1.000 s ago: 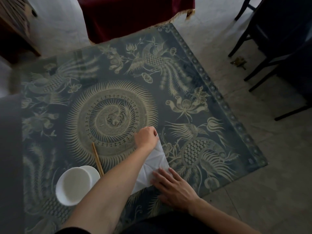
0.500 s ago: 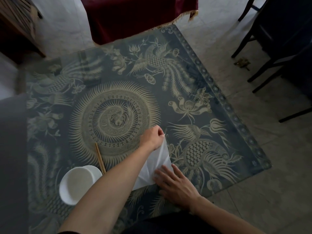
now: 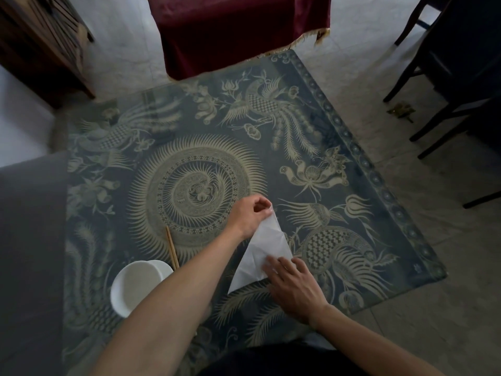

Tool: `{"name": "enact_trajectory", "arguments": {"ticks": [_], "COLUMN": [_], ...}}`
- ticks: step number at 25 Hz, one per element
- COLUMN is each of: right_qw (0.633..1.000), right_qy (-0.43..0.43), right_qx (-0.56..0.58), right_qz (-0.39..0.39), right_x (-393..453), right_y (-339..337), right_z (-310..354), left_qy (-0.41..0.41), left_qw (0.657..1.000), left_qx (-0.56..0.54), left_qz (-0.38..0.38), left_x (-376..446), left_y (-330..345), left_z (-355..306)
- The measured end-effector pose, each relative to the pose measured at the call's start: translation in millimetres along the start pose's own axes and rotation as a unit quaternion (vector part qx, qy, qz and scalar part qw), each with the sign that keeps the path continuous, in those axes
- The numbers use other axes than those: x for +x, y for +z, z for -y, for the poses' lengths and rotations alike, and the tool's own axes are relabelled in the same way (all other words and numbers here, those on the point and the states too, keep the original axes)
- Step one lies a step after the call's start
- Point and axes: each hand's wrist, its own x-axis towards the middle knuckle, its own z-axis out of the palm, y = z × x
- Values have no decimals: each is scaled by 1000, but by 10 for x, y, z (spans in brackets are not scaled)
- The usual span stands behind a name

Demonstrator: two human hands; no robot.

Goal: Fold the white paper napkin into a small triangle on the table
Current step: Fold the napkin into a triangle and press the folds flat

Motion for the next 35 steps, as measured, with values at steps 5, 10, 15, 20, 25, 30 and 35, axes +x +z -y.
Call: {"name": "enact_trajectory", "arguments": {"ticks": [5, 10, 15, 20, 25, 30, 35], "right_qw": [1000, 999, 992, 967, 994, 997, 996], "right_qy": [2, 35, -13, 164, 98, 70, 66], "right_qx": [-7, 1, 26, 117, 44, 8, -3], "right_qz": [30, 15, -122, -156, -11, 43, 53], "right_x": [-37, -127, -303, -399, -283, -246, -234], "right_y": [10, 32, 113, 117, 214, 291, 300], "right_z": [38, 53, 94, 50, 9, 20, 9], "left_qy": [27, 28, 15, -9, -45, -49, -33], "left_qw": [999, 999, 999, 999, 998, 991, 981], "left_qx": [-22, -44, -38, -22, 50, 122, 190], "left_qz": [12, 3, -13, -21, -15, -20, -23], "left_x": [-283, -679, -1078, -1394, -1533, -1614, -1711], "left_y": [-90, -132, -165, -118, -56, 18, 26], "left_z": [69, 227, 457, 644, 761, 821, 914]}}
